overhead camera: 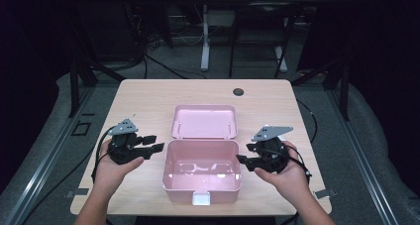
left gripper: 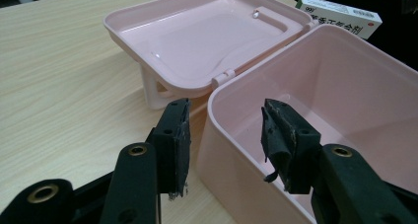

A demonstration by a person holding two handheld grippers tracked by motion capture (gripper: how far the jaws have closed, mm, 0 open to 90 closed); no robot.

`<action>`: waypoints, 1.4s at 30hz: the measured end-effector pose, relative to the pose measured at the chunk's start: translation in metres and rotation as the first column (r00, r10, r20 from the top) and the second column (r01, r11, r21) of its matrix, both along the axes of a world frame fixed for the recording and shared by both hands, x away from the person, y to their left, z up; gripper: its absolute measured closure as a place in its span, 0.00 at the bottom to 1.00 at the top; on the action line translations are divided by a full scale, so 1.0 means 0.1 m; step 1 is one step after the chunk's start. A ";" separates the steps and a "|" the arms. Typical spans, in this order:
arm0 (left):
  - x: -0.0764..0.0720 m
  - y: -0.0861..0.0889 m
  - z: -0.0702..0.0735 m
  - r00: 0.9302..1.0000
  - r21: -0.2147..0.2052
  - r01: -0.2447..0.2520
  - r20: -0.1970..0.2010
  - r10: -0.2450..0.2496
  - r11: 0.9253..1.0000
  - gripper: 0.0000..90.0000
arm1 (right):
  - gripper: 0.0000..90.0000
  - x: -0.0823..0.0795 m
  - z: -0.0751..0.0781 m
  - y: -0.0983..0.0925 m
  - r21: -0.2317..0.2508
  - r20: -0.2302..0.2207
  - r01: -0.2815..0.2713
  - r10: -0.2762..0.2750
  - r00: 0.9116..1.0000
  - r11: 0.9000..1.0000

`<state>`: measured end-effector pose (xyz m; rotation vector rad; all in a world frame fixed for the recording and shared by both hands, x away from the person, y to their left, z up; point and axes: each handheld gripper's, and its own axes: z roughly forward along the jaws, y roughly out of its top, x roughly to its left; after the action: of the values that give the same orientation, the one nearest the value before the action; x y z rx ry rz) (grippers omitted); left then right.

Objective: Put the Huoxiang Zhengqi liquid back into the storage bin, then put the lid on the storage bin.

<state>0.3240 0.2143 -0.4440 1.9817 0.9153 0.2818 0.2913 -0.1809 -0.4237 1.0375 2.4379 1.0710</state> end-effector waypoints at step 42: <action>0.02 0.07 0.02 1.000 -0.022 -0.004 -0.001 0.004 1.000 0.58 | 0.50 1.11 -0.01 -0.35 -0.446 -0.355 0.008 -0.185 0.917 0.895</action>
<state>0.3256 0.2212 -0.4420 1.9597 0.9195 0.2725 0.4020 -0.2156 -0.4245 1.2880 2.7057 0.2617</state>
